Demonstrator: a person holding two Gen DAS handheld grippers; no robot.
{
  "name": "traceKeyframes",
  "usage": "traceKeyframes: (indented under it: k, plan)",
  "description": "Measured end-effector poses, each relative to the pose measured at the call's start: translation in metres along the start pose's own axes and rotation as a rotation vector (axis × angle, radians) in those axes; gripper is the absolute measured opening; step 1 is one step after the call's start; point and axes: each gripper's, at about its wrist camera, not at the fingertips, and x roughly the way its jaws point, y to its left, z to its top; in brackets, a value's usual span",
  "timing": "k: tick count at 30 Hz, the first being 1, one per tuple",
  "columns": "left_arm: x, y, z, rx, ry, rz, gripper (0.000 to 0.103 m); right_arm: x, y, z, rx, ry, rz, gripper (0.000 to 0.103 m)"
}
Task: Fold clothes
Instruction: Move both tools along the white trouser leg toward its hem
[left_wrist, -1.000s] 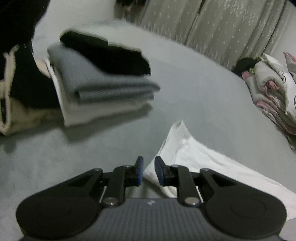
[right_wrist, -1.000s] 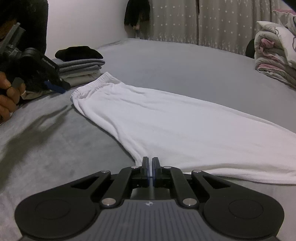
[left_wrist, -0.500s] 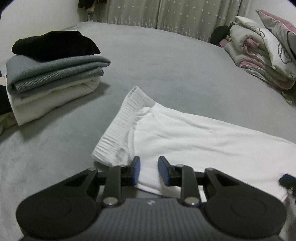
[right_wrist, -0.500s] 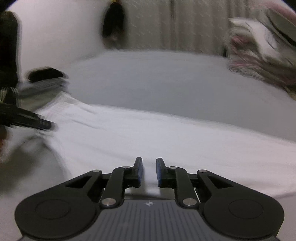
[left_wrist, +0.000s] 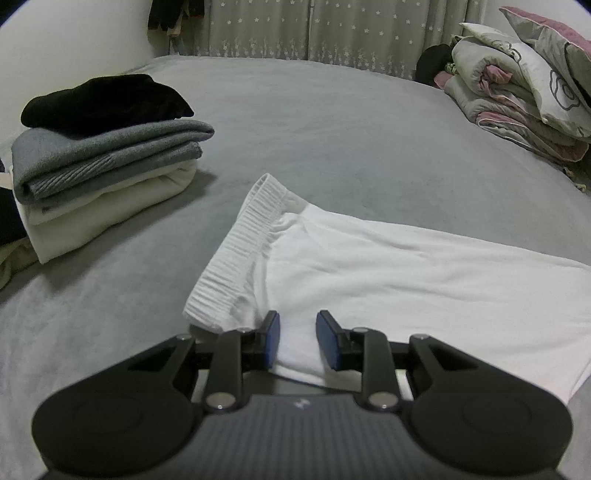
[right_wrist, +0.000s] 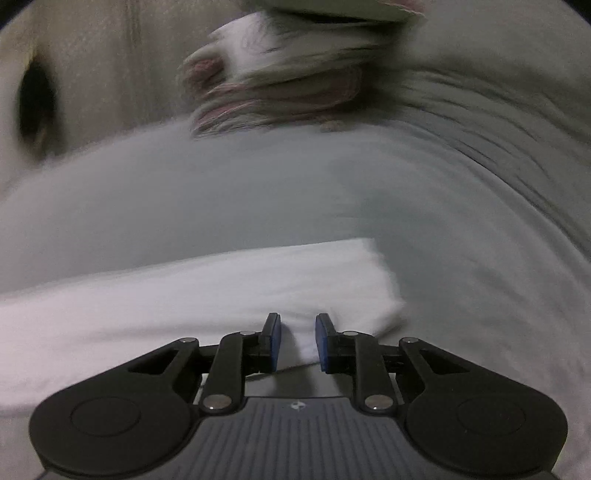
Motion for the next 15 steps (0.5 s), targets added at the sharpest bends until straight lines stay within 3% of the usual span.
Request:
traceKeyframes:
  k: [3,5,9,13,15]
  plan:
    - [0.0,0.0,0.0,-0.002,-0.001,-0.002,0.025,-0.007,-0.015,-0.002,0.117,-0.017,-0.016,0.009]
    - [0.0,0.002,0.001,-0.011,0.0,-0.01,0.025,-0.012,-0.025,-0.004,0.195,-0.028,-0.027,0.022]
    - [-0.002,0.004,0.003,-0.025,-0.001,-0.037,0.027,-0.022,-0.044,-0.007,0.352,-0.051,-0.049,0.027]
    - [-0.009,-0.001,0.003,-0.006,-0.017,-0.07,0.027,-0.031,-0.063,-0.01,0.506,-0.074,-0.063,0.047]
    - [-0.012,-0.005,0.002,0.009,-0.029,-0.086,0.028,-0.033,-0.068,-0.015,0.577,-0.083,-0.021,0.051]
